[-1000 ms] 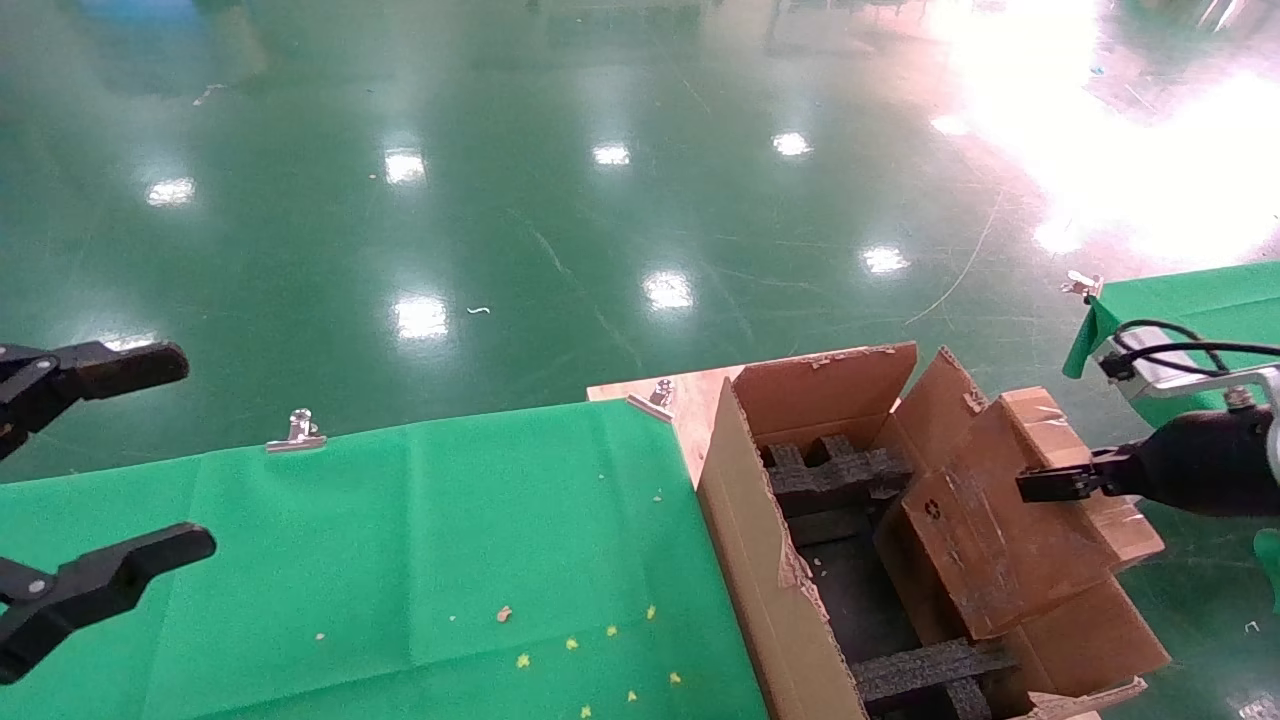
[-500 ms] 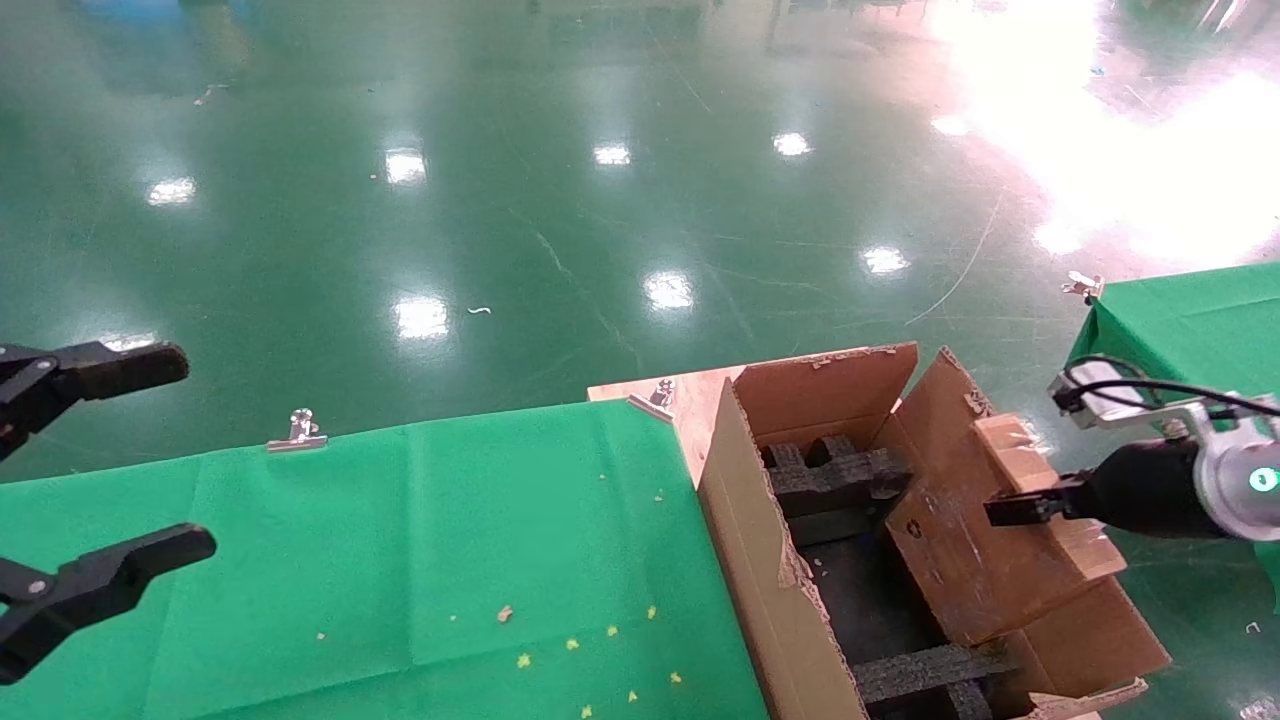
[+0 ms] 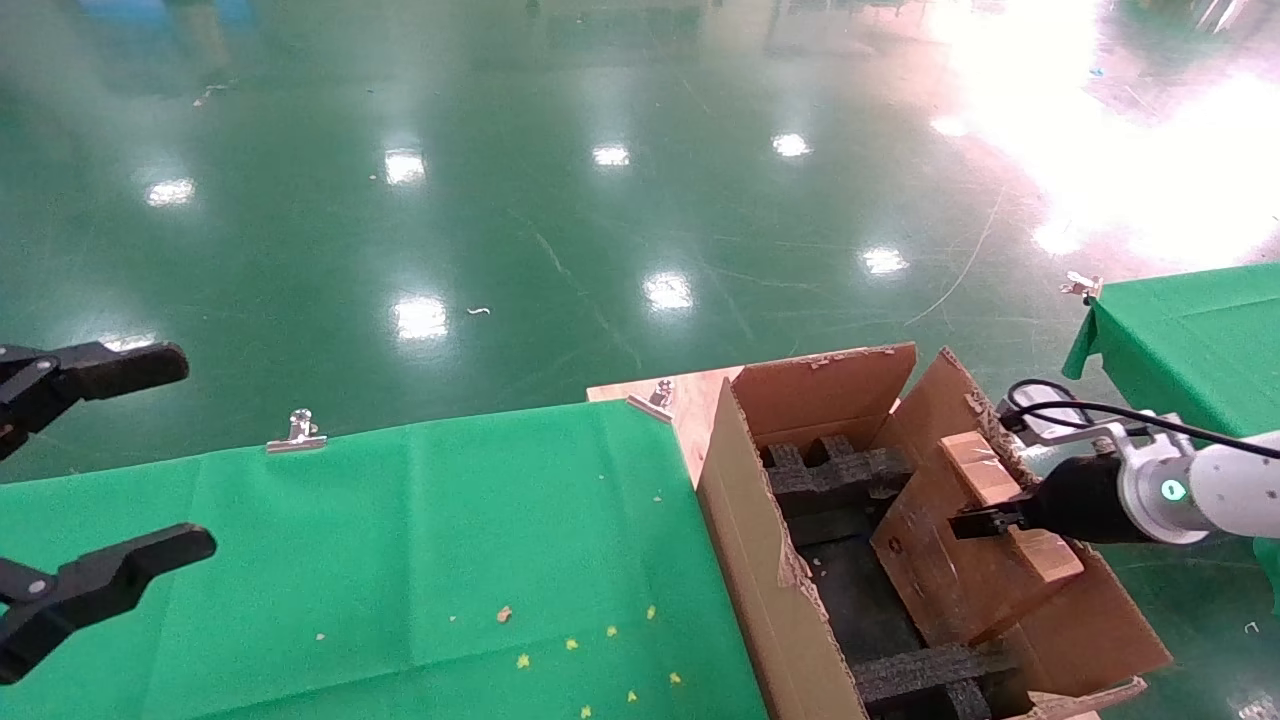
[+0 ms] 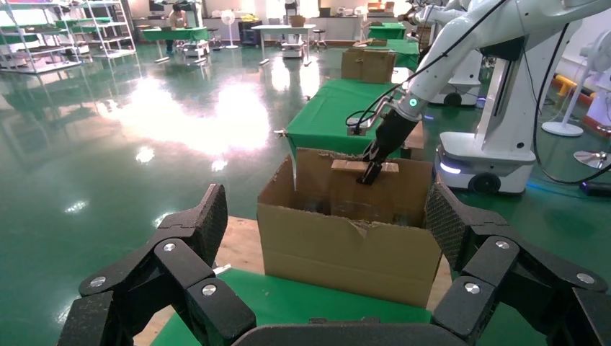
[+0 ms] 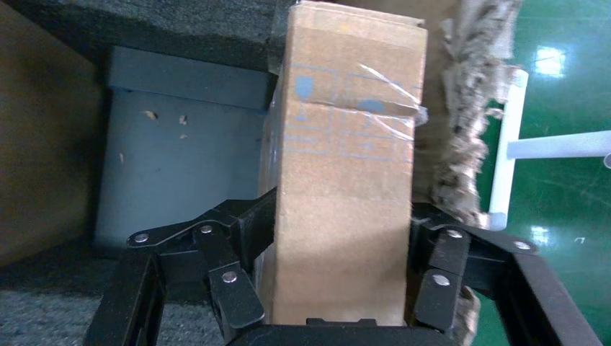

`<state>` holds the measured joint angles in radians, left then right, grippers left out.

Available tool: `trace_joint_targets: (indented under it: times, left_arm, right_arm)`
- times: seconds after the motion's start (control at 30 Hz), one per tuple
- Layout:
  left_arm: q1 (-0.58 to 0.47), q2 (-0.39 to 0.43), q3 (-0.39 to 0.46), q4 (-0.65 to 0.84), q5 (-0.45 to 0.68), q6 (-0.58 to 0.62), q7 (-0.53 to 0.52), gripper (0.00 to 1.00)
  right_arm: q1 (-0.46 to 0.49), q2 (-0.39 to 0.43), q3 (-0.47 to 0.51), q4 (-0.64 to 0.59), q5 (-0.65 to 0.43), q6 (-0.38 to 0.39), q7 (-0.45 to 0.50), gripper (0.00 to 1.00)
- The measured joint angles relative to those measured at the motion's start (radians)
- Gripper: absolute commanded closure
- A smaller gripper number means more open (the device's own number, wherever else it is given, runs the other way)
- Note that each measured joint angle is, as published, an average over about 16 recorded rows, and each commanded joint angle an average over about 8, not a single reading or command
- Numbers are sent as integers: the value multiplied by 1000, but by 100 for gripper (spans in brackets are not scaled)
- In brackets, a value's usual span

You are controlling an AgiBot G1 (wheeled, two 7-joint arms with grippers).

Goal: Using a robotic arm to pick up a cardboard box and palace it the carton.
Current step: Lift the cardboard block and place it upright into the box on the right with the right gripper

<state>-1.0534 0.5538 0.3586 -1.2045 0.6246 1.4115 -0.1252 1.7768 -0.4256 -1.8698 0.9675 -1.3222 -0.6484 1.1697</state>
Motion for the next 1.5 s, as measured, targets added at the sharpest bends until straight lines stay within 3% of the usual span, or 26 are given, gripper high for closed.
trace_joint_targets:
  times: [0.4,0.77,1.17,1.5]
  left_arm:
    - [0,0,0,0,0,0,0,0]
    - [0,0,0,0,0,0,0,0]
    - [0,0,0,0,0,0,0,0]
    - [0,0,0,0,0,0,0,0]
  right_arm:
    - [-71,-90,26,-122,89,1,-120,100]
    - [-41,-109,45,-189,89,-15,-199,100]
    - [6,-116,38,-190,41,-23,-204,100]
    - [-39,-150,16,-187,20,1,-187,100]
